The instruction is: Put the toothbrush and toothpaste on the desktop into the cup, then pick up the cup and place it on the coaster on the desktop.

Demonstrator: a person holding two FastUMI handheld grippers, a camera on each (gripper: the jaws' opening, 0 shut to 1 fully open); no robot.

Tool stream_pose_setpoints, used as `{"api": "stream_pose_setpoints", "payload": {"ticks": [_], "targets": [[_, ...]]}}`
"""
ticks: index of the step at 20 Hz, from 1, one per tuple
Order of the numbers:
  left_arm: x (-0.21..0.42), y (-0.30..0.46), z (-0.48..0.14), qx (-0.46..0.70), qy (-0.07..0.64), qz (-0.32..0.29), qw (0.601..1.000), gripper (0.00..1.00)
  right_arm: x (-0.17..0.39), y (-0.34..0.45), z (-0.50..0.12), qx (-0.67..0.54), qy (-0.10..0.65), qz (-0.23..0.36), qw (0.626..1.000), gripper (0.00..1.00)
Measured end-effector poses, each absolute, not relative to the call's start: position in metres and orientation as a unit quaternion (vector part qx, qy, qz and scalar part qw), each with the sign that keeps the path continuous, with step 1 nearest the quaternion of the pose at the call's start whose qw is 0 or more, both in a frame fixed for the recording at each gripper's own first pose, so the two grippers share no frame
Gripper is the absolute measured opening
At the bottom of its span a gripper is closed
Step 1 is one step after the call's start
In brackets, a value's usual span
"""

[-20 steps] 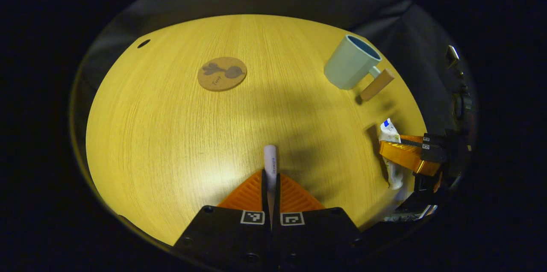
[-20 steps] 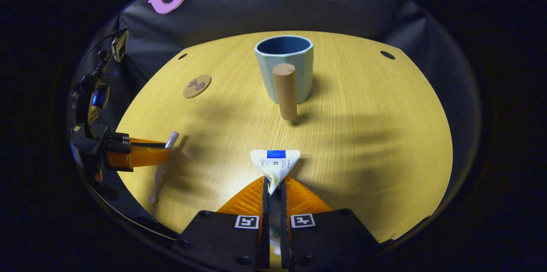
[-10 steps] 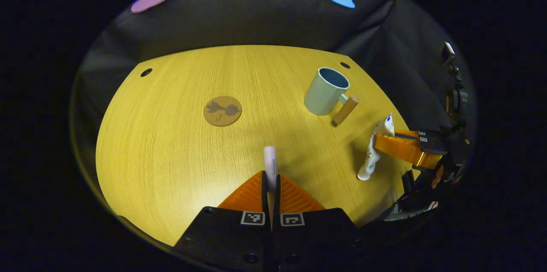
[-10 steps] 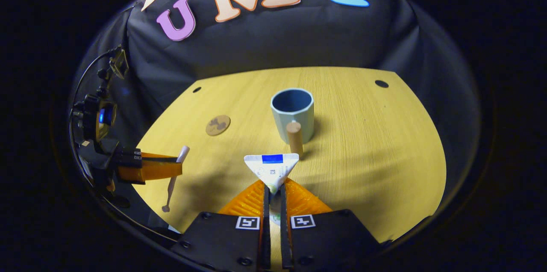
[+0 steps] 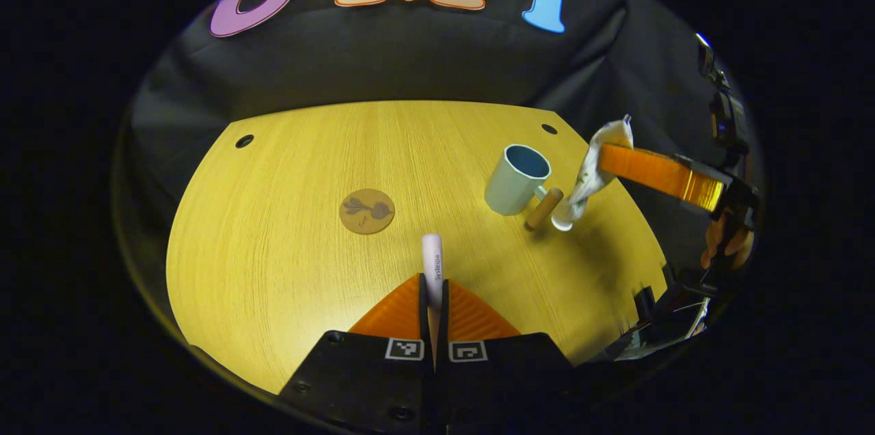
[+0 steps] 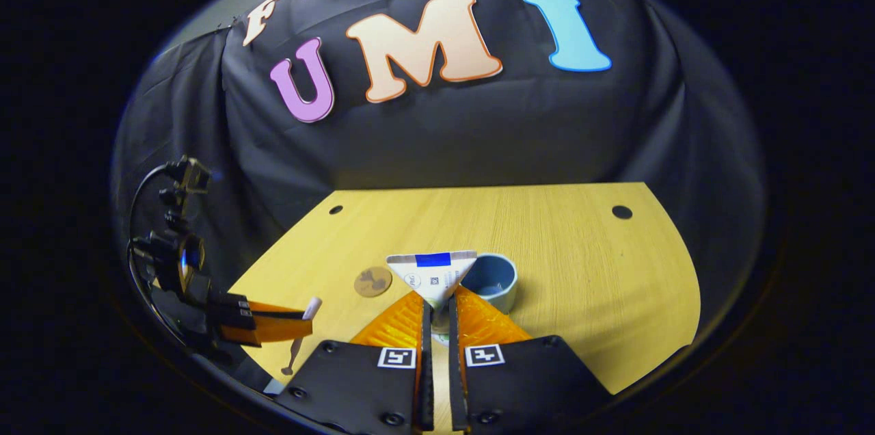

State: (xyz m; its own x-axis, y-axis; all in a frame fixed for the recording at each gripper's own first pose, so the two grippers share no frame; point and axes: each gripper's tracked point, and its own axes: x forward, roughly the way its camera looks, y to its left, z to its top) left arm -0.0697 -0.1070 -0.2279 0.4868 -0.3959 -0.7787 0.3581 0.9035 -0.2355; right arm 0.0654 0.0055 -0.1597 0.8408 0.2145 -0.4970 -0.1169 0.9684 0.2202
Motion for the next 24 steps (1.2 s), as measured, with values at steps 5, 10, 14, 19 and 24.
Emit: {"api": "stream_pose_setpoints", "payload": {"ticks": [5,10,14,19,24], "targets": [[-0.069,-0.100,-0.219,-0.026,0.452,-0.208,0.867,0.00,0.113,-0.009,-0.137,0.086,0.227,0.070,0.968,0.12],[-0.068,-0.094,-0.208,-0.031,0.437,-0.196,0.878,0.00,0.143,-0.015,-0.168,0.083,0.224,0.054,0.969,0.12],[-0.063,-0.096,-0.198,-0.034,0.424,-0.195,0.884,0.00,0.149,-0.011,-0.204,0.084,0.252,0.049,0.963,0.12],[-0.054,-0.105,-0.183,-0.034,0.408,-0.203,0.890,0.00,0.142,-0.013,-0.253,0.071,0.312,0.041,0.946,0.12],[-0.039,-0.124,-0.169,-0.025,0.387,-0.227,0.893,0.00,0.135,-0.015,-0.277,0.080,0.351,0.039,0.932,0.30]]}}
